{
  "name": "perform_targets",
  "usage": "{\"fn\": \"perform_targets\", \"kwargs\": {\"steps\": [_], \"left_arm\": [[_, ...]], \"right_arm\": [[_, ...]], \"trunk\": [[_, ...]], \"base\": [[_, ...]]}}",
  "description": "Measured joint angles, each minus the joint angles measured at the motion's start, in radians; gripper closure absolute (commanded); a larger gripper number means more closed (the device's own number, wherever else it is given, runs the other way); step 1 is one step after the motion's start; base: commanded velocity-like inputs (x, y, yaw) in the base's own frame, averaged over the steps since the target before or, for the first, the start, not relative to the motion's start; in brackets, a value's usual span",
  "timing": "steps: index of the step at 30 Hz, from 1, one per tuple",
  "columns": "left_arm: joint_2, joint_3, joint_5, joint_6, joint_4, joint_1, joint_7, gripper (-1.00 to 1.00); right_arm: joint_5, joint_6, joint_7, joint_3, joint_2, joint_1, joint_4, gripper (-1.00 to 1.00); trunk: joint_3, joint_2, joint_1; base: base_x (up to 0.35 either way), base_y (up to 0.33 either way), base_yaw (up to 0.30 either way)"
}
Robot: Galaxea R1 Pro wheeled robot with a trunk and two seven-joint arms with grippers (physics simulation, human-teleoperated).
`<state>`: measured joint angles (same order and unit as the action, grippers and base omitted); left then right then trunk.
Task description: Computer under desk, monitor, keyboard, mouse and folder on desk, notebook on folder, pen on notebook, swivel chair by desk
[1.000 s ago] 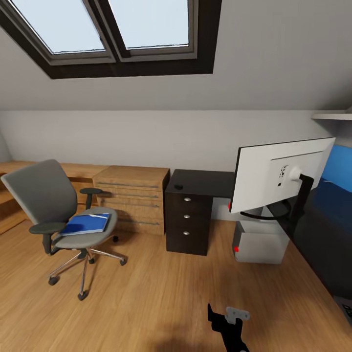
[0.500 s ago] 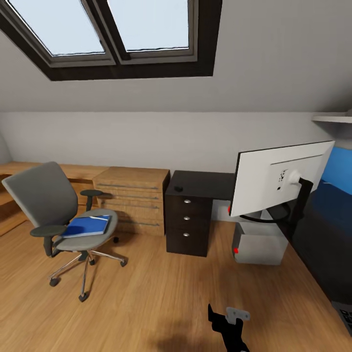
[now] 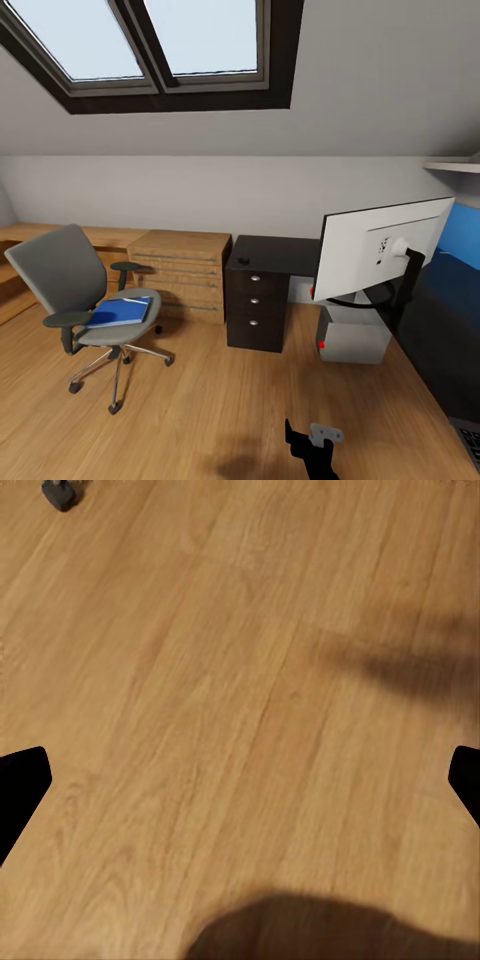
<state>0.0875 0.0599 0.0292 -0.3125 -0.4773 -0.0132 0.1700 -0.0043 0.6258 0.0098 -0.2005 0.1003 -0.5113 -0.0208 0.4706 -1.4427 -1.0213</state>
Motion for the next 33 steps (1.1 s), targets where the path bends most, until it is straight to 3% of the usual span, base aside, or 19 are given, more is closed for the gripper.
{"fn": "perform_targets", "kwargs": {"steps": [33], "left_arm": [[0.001,0.0,-0.001,0.0,0.003,0.0,0.0,-1.0]], "right_arm": [[0.0,0.008,0.0,0.0,-0.002,0.0,0.0,-1.0]], "trunk": [[-0.103,0.231,0.127]], "base": [[0.0,0.0,0.0]]}}
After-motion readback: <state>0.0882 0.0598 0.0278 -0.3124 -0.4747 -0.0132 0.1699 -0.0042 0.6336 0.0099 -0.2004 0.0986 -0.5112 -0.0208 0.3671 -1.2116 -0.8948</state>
